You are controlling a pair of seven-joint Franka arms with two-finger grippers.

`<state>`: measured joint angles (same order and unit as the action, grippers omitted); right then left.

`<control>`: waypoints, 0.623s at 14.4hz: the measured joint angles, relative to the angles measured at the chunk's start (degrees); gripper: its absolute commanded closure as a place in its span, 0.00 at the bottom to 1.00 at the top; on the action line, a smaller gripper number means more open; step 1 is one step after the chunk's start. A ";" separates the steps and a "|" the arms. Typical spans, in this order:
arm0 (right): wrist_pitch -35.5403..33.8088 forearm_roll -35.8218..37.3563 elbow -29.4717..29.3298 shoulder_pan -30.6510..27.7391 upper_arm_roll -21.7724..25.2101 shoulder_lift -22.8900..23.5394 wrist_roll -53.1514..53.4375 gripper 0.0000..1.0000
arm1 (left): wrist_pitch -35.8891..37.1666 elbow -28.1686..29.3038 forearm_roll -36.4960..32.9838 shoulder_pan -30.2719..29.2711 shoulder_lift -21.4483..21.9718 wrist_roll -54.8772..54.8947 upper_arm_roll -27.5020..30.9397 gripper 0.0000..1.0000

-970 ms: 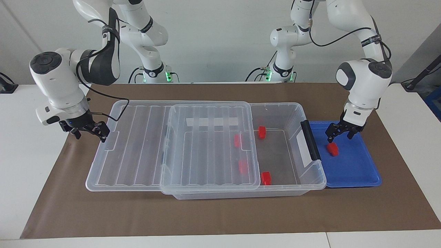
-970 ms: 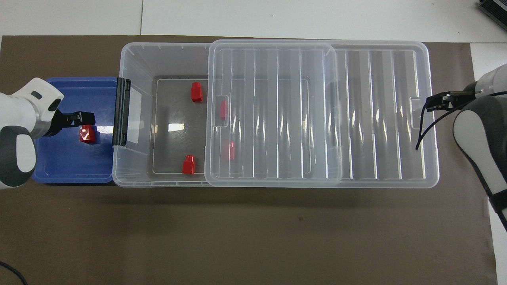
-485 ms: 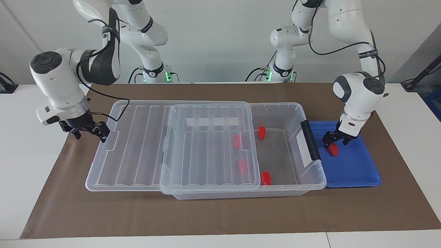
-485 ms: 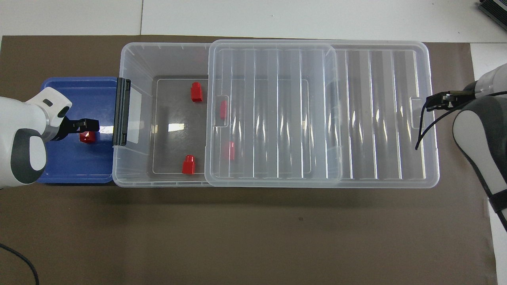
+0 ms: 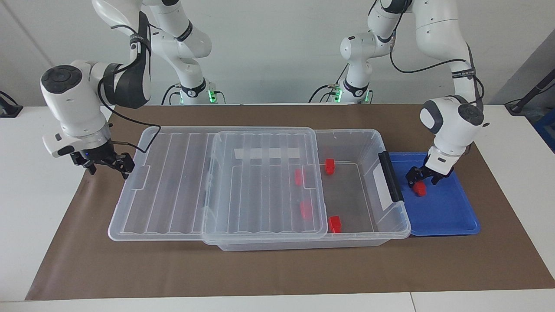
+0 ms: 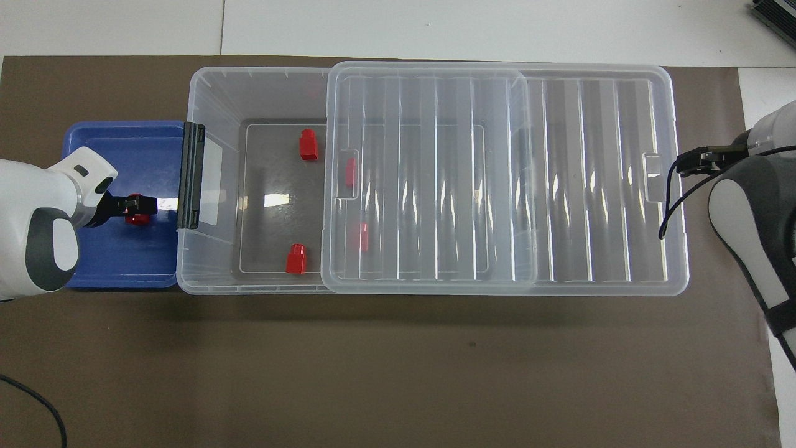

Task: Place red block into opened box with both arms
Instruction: 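Grasp the red block in the blue tray with the left gripper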

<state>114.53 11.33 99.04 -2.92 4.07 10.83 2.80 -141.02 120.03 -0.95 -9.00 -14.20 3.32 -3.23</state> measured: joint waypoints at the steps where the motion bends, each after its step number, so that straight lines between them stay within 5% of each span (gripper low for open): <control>1: -0.08 0.26 0.00 -0.01 0.01 0.00 0.00 0.00 | -0.43 0.38 0.00 0.01 0.00 0.00 -0.03 0.07; 9: -3.97 0.30 -2.00 0.10 -0.37 -1.52 -0.19 0.00 | -1.19 0.95 0.00 0.01 0.00 0.03 -0.05 0.26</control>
<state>110.55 11.62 97.03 -2.82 3.71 9.31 2.61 -142.20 120.98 -0.95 -8.99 -14.20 3.35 -3.27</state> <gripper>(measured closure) 0.000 0.211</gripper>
